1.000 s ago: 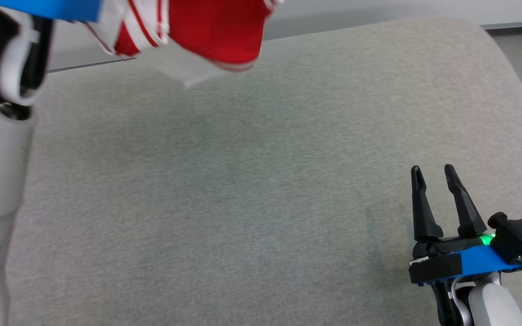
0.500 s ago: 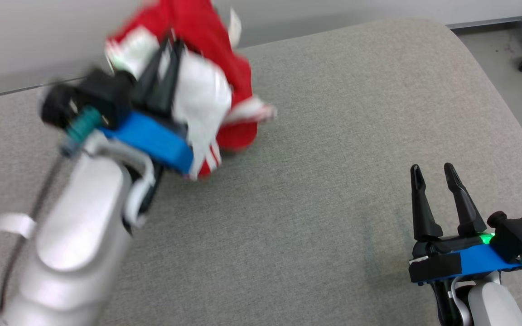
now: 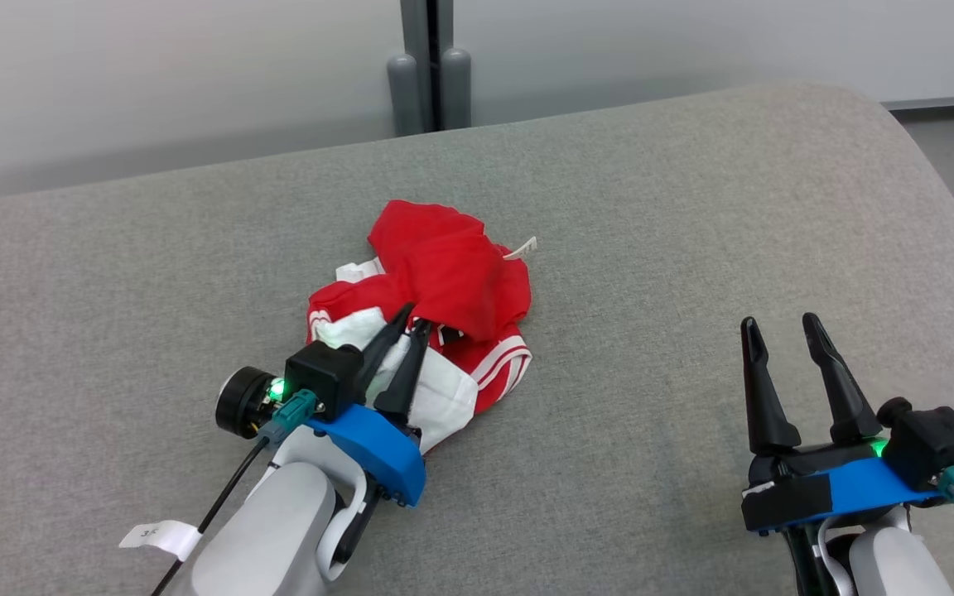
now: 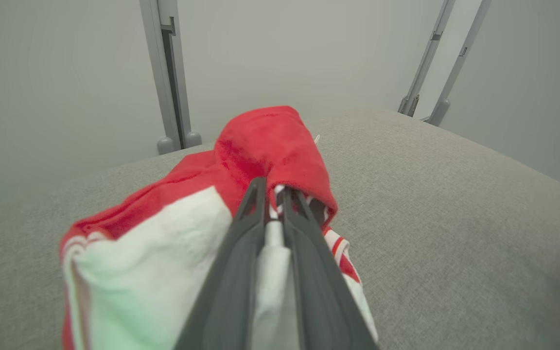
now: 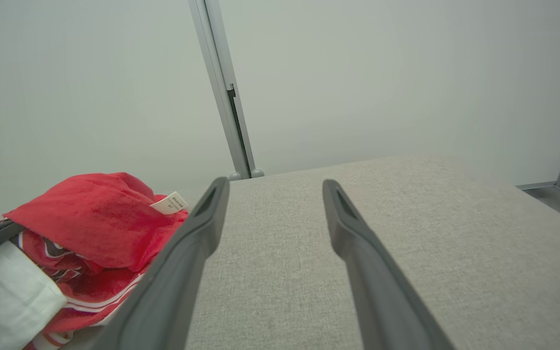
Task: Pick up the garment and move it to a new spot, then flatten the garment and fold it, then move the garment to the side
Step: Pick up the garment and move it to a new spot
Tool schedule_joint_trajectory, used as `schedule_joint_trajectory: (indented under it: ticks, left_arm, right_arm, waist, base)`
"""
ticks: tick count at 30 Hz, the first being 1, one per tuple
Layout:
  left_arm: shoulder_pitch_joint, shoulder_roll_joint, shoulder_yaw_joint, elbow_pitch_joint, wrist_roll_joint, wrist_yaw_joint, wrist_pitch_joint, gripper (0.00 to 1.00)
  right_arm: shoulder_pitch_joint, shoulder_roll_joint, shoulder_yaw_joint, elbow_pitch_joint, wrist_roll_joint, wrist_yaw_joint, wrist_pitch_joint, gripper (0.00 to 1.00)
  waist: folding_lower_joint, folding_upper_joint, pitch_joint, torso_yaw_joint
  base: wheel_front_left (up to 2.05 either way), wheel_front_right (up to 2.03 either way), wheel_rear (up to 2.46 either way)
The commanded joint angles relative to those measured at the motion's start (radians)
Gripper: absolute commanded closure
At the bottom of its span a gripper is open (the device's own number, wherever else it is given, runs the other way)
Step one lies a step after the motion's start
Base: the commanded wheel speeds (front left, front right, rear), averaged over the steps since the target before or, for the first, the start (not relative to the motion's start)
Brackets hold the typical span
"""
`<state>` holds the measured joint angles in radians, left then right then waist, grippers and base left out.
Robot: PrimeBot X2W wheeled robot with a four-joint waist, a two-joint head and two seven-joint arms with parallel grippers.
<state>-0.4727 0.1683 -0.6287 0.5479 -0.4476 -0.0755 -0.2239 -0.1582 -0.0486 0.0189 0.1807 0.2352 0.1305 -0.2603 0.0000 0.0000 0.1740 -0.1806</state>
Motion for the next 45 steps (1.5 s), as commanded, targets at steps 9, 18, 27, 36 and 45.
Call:
schedule_joint_trajectory:
  ticks: [9,18,27,36,45]
  left_arm:
    - [0.021,0.027,0.13,-0.145,0.028,0.084,-0.042,0.0]
    - [0.175,0.079,0.294,-0.32,0.077,0.143,-0.042,0.0]
    - [0.317,0.108,0.394,-0.362,0.086,0.156,-0.042,0.0]
    - [0.429,0.117,0.436,-0.376,0.104,0.15,-0.042,0.0]
    - [0.457,0.095,0.44,-0.367,0.123,0.143,-0.042,0.0]
  right_arm:
    - [0.049,-0.004,-0.006,-0.008,-0.011,0.0,0.017,0.0]
    - [0.081,-0.004,-0.01,-0.021,-0.018,0.0,0.037,0.0]
    - [0.107,-0.004,-0.018,-0.031,-0.024,0.0,0.054,0.0]
    - [0.134,-0.004,-0.019,-0.031,-0.022,0.0,0.069,0.0]
    - [0.158,-0.004,-0.016,-0.022,-0.022,0.0,0.081,0.0]
  waist:
    - [0.0,0.0,-0.063,0.088]
    - [0.0,0.0,-0.116,0.174]
    - [0.0,0.0,-0.152,0.247]
    - [0.0,0.0,-0.178,0.274]
    - [0.0,0.0,-0.183,0.27]
  base:
    - [0.0,0.0,0.0]
    - [0.0,0.0,0.0]
    - [0.0,0.0,0.0]
    - [0.0,0.0,0.0]
    - [0.0,0.0,0.0]
